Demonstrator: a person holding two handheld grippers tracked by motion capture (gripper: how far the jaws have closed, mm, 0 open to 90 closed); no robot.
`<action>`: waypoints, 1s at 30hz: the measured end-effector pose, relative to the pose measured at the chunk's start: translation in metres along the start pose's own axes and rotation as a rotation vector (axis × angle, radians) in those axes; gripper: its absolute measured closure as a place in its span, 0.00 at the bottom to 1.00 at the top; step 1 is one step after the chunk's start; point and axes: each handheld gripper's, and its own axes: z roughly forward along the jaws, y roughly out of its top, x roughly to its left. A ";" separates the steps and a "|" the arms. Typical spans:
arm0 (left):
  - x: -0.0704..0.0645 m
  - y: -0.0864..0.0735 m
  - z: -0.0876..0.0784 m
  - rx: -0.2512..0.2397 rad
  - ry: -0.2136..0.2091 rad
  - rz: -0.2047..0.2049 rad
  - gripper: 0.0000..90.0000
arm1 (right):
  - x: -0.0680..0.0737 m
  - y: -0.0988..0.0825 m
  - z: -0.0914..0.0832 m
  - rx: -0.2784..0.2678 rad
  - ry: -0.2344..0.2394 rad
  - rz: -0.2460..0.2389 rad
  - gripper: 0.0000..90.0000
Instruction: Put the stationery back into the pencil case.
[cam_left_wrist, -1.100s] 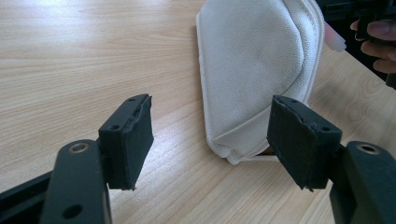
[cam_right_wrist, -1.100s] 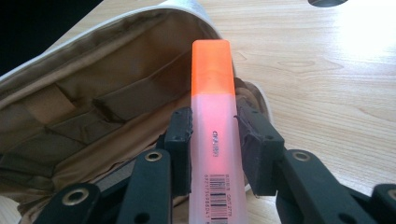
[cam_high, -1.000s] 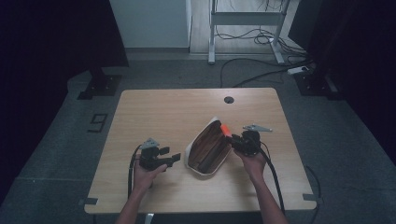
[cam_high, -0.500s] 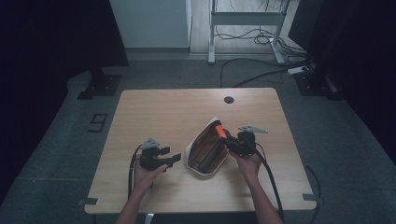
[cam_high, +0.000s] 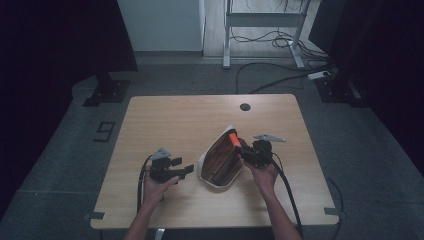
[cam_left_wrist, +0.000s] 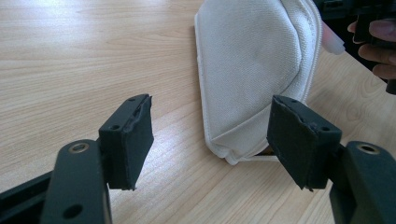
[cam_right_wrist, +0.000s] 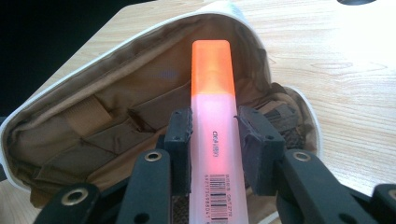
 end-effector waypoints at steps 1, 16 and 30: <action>0.000 0.000 0.000 -0.001 0.000 -0.002 0.35 | 0.002 0.001 0.001 0.003 -0.001 -0.009 0.72; -0.001 0.001 -0.001 -0.007 -0.004 -0.001 0.35 | 0.008 0.008 -0.012 -0.026 -0.002 -0.022 0.72; 0.001 0.001 -0.003 -0.012 -0.005 -0.005 0.35 | 0.025 0.016 -0.008 -0.032 0.026 -0.047 0.72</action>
